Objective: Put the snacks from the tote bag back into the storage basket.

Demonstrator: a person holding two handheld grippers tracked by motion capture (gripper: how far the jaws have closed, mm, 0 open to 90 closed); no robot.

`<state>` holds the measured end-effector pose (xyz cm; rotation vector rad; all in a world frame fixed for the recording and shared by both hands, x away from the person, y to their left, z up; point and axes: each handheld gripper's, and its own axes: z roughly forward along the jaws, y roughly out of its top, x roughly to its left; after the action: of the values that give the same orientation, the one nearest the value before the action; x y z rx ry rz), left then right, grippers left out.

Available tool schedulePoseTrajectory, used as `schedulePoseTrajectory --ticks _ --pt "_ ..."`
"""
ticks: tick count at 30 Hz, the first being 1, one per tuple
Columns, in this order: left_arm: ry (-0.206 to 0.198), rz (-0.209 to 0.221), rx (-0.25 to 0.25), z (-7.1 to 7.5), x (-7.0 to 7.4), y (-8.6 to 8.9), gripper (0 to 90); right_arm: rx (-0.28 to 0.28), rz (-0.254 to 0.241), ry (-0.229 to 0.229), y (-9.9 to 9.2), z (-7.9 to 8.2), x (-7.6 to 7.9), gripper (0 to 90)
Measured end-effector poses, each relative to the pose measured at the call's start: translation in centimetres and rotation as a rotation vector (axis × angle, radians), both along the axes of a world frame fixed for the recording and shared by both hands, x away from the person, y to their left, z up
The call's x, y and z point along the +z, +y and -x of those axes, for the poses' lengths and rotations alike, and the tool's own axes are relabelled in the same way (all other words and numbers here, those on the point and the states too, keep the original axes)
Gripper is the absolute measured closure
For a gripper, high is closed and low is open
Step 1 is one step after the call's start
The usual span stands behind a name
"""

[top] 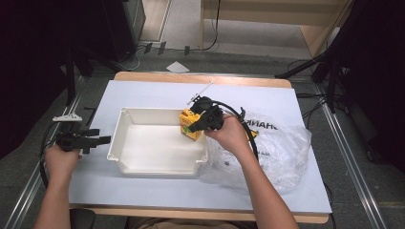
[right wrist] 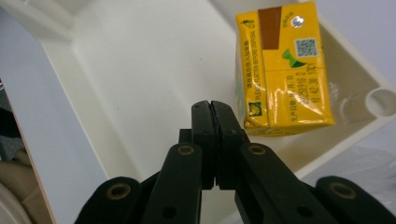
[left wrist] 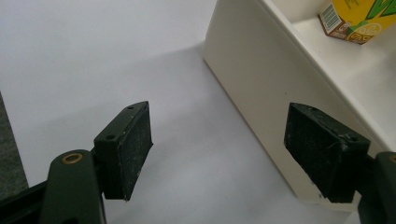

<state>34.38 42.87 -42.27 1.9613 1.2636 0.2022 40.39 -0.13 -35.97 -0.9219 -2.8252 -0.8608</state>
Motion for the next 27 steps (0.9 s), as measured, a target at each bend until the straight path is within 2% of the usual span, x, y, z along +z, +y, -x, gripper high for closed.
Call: schedulePoseTrajectory --ticks 5,12,19,27 --pt "0.009 -0.008 0.002 -0.1 -0.1 0.0 24.6 -0.001 0.004 -0.017 0.1 0.4 -1.0 90.0" --pt "0.006 -0.006 -0.002 0.0 0.0 -0.1 24.6 -0.021 -0.033 -0.023 0.1 0.3 -2.0 89.8" --pt "0.013 -0.012 -0.004 -0.1 -0.2 -0.2 24.6 -0.015 -0.005 -0.047 0.4 0.2 -2.5 90.0" --pt "0.016 -0.018 -0.011 -0.1 -0.2 -0.4 24.6 -0.023 -0.013 -0.038 0.3 0.0 -2.9 90.0"
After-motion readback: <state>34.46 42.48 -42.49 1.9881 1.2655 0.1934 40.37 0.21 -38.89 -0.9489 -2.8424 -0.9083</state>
